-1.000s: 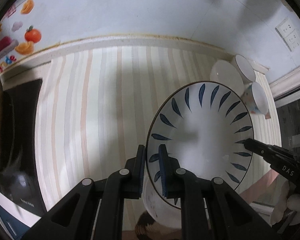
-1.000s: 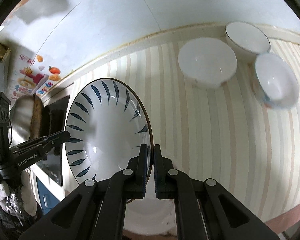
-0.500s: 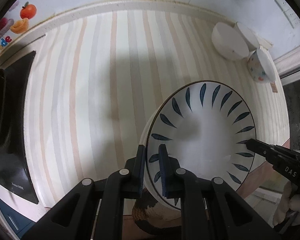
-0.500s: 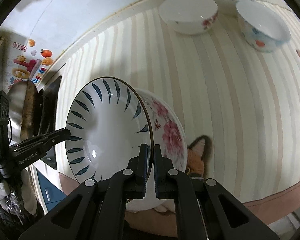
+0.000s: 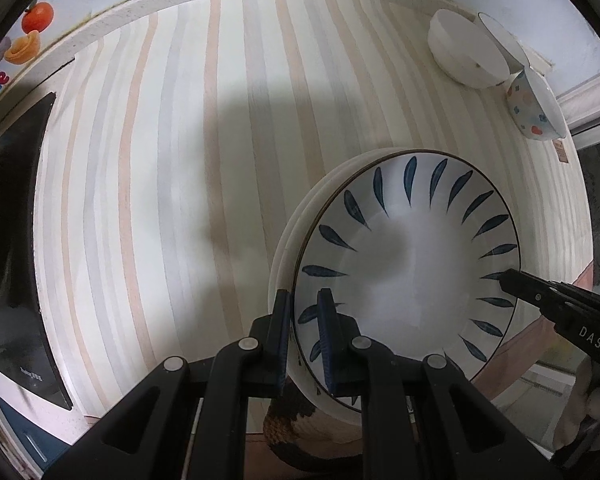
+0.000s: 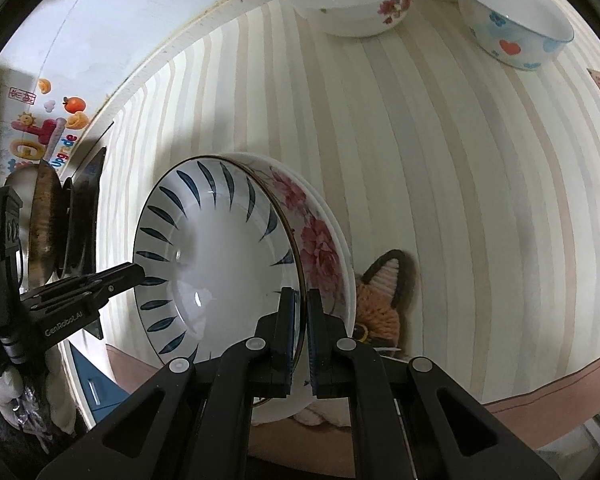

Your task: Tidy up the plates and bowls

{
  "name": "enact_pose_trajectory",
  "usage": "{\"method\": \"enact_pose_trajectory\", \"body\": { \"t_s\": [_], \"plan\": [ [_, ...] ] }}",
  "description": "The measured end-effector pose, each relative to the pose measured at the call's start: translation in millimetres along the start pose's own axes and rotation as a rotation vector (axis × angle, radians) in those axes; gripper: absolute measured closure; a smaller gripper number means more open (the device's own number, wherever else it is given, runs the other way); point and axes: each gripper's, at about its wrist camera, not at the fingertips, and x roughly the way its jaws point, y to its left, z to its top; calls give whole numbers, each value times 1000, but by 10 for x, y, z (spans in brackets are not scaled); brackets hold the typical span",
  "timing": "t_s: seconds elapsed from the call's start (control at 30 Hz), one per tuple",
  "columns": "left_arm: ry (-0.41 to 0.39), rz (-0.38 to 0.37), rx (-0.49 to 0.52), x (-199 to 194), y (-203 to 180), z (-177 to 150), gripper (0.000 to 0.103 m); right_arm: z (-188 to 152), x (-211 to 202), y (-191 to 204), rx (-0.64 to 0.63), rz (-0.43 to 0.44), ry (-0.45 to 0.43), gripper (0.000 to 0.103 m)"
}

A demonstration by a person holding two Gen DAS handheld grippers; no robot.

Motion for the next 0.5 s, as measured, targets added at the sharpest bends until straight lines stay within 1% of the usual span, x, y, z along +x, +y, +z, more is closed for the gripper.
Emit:
{"method": "enact_pose_trajectory", "body": {
  "t_s": [0.33,0.5],
  "plan": [
    [6,24,12,110,-155,20,92,41,90,-59,14,-2,21,96],
    [-6,39,5,119,-218,37,92,41,101,-52,11,-6,20,96]
  ]
}}
